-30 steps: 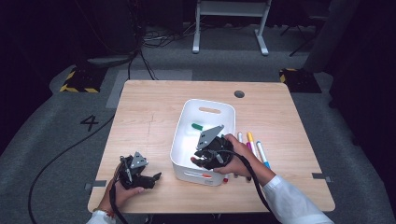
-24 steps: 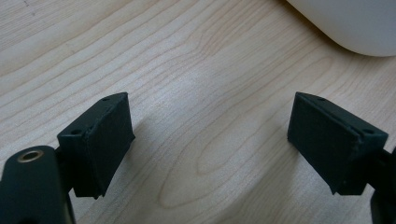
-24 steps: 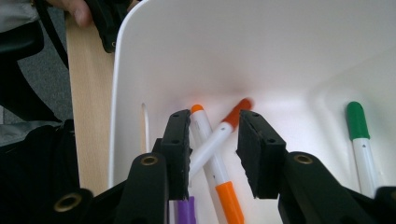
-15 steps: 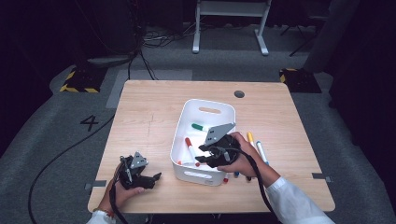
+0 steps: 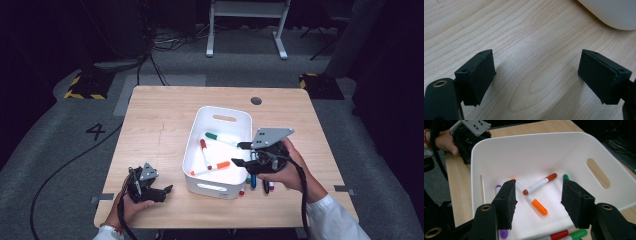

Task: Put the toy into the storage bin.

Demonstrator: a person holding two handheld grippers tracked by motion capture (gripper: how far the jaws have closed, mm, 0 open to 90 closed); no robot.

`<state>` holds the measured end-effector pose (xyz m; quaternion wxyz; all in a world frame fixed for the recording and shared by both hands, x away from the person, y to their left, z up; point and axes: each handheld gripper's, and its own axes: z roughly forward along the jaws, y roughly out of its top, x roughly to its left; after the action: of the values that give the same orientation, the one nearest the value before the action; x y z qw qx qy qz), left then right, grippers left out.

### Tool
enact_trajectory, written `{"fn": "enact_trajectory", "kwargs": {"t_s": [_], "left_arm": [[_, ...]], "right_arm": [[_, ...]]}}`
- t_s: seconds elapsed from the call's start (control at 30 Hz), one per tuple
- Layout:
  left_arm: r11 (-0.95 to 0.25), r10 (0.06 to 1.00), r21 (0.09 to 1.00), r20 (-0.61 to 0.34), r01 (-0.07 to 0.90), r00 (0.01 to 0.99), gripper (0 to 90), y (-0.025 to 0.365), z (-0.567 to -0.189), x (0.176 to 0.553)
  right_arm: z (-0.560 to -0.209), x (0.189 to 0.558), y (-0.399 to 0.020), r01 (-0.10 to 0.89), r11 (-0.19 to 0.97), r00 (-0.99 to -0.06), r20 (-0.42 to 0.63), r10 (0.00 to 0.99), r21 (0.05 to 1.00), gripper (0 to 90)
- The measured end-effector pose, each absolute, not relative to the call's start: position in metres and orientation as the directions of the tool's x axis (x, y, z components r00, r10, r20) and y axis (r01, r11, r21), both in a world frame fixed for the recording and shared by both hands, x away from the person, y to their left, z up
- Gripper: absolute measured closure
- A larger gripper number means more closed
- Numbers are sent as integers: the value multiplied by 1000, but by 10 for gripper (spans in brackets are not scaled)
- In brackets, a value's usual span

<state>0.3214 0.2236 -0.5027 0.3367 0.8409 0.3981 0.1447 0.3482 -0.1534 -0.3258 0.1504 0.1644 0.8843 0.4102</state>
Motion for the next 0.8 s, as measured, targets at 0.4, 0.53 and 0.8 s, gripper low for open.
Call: {"fn": "enact_trajectory", "kwargs": {"t_s": [0.4, 0.53, 0.8], "left_arm": [[-456, 768, 681, -24, 573, 639, 141, 223, -503, 321], [-456, 769, 680, -23, 574, 639, 141, 223, -503, 321], [-455, 769, 681, -23, 573, 639, 141, 223, -503, 321]], "right_arm": [[-334, 344, -221, 231, 577, -823, -159, 545, 783, 439], [-347, 345, -239, 273, 570, -798, -148, 584, 775, 438], [-380, 349, -268, 339, 583, -759, -152, 633, 739, 438]]}}
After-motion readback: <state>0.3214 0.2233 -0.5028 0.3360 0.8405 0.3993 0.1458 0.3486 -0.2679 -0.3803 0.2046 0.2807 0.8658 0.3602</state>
